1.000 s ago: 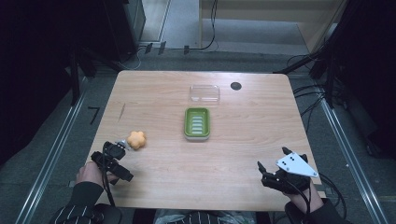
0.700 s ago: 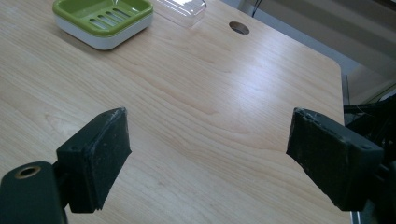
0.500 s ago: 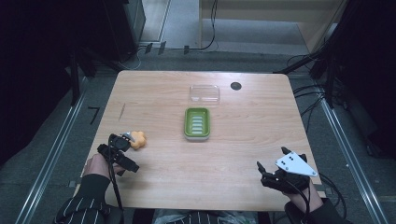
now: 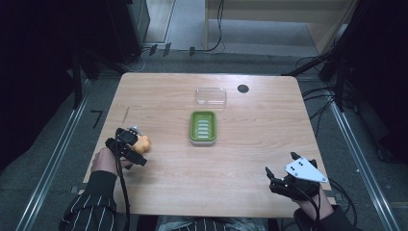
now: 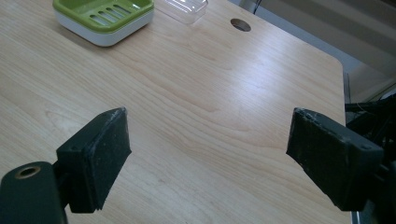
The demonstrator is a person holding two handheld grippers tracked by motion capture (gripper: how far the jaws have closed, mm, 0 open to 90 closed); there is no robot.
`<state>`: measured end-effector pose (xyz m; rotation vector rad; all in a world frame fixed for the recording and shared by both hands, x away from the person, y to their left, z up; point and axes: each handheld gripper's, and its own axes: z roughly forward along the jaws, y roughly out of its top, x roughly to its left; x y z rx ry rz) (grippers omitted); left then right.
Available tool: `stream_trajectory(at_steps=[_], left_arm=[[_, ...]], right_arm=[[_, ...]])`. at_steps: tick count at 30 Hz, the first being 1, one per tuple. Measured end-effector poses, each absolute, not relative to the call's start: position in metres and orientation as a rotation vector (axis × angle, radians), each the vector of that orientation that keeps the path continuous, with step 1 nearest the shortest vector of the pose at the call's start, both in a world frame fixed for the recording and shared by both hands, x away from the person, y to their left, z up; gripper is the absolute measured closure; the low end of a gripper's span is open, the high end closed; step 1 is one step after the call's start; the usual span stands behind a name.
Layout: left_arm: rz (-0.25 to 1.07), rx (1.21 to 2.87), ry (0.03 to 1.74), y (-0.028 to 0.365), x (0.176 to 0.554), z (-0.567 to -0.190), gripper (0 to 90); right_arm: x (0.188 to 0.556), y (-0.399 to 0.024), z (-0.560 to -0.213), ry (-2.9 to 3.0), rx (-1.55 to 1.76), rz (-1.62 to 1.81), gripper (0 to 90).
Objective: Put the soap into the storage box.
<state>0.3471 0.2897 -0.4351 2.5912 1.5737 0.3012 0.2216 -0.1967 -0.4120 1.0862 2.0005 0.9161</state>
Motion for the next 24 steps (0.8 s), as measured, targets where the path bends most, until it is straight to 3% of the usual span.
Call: stream_trajectory(at_steps=[12, 24], left_arm=[[0.308, 2.600, 1.530, 0.286, 0.371, -0.438, 4.4], [0.314, 2.612, 1.519, 0.288, 0.380, -0.443, 24.3]], right_arm=[[0.222, -0.198, -0.412, 1.998, 1.101, 0.922, 13.7], [0.222, -0.198, -0.412, 2.002, 1.105, 0.920, 13.7]])
